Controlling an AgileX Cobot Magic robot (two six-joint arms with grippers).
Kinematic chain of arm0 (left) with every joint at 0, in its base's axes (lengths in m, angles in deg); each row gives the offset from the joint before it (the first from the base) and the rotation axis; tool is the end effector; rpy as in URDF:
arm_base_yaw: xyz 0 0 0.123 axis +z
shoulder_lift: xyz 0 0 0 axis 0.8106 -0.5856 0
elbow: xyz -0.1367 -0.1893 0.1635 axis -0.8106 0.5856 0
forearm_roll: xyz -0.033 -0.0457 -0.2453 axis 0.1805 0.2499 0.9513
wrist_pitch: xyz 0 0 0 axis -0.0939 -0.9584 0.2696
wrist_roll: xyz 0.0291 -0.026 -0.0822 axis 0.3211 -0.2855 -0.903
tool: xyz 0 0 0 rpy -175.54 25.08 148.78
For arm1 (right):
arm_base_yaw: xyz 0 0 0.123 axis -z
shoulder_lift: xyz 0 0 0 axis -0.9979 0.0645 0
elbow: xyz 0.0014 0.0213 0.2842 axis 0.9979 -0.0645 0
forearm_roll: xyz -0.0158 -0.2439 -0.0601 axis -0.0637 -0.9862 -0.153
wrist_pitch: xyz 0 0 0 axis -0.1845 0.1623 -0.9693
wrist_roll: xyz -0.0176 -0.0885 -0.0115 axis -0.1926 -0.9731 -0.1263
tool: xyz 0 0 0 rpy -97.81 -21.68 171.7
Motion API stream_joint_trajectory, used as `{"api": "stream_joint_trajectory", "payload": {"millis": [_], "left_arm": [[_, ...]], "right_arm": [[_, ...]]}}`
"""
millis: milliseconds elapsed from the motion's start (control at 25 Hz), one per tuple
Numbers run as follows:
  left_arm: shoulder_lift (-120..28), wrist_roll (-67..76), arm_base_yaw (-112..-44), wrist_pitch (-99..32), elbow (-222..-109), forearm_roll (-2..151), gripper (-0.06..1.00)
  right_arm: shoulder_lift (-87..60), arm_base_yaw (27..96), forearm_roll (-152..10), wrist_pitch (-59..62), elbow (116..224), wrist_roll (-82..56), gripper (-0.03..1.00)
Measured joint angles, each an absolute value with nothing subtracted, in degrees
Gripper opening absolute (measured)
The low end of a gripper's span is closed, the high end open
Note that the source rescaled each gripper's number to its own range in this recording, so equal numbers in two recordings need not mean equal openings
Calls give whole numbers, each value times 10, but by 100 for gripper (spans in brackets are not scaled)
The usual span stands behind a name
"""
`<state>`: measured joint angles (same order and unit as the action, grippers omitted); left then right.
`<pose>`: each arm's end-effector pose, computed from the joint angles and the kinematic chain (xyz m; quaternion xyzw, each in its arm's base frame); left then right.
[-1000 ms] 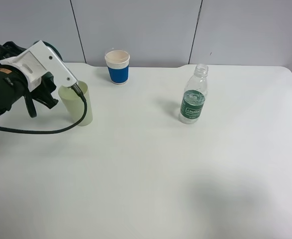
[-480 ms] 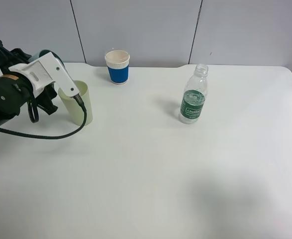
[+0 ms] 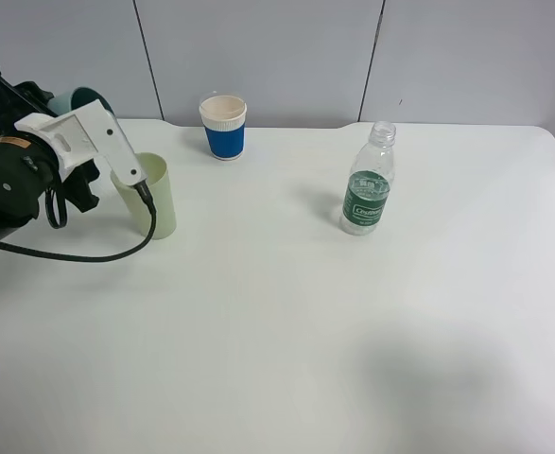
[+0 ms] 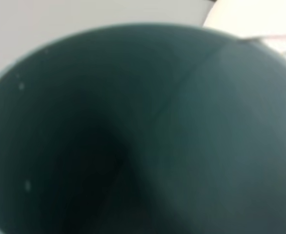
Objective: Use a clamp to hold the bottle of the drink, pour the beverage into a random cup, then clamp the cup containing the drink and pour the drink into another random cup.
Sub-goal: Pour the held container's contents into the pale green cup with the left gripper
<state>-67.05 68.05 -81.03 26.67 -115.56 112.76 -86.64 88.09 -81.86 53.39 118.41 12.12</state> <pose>0.2693 -0.0703 0.1767 0.3808 0.6826 0.4344 0.4476 -0.0058 -0.0041 0.2775 0.0332 0.8523 -0.0235 0.5215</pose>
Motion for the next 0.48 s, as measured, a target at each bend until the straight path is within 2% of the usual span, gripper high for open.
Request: {"api": "stream_joint_trajectory", "payload": {"millis": [480], "left_arm": [[-671, 724, -810, 272, -1156, 1128, 1]], "right_arm": [[-866, 881, -819, 534, 1184, 121, 100]]}}
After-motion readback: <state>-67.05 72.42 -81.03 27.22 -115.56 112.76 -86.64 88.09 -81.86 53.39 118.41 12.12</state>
